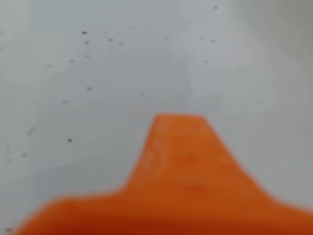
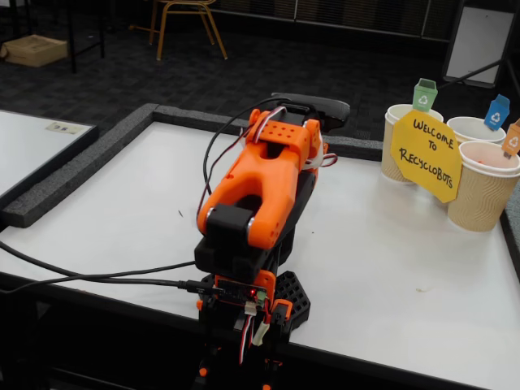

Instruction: Sort rubbish by color.

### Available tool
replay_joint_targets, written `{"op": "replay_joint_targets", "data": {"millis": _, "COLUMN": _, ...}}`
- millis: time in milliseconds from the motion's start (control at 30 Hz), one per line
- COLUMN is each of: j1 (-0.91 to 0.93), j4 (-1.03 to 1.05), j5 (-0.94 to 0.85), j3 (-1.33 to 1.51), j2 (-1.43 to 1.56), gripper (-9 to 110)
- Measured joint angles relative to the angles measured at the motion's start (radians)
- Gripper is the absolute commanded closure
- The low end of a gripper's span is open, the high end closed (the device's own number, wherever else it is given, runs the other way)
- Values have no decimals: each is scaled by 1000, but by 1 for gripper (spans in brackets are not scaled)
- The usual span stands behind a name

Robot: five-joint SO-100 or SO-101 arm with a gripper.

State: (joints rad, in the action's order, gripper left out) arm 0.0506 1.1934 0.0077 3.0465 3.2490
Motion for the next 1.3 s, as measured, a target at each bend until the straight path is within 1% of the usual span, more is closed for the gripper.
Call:
{"op": "replay_joint_targets", "data": {"millis": 267, "j1": -38, "j4": 23, "j5": 0, "j3": 0, "j2": 3, "gripper": 95}}
{"op": "replay_joint_targets", "data": {"millis": 567, "j1": -51, "j4": 23, "j5": 0, "j3": 0, "j2": 3, "gripper": 101}}
{"op": "replay_joint_targets", "data": {"millis": 1300, "j1": -51, "j4": 23, "j5": 0, "j3": 0, "j2": 3, "gripper": 101}}
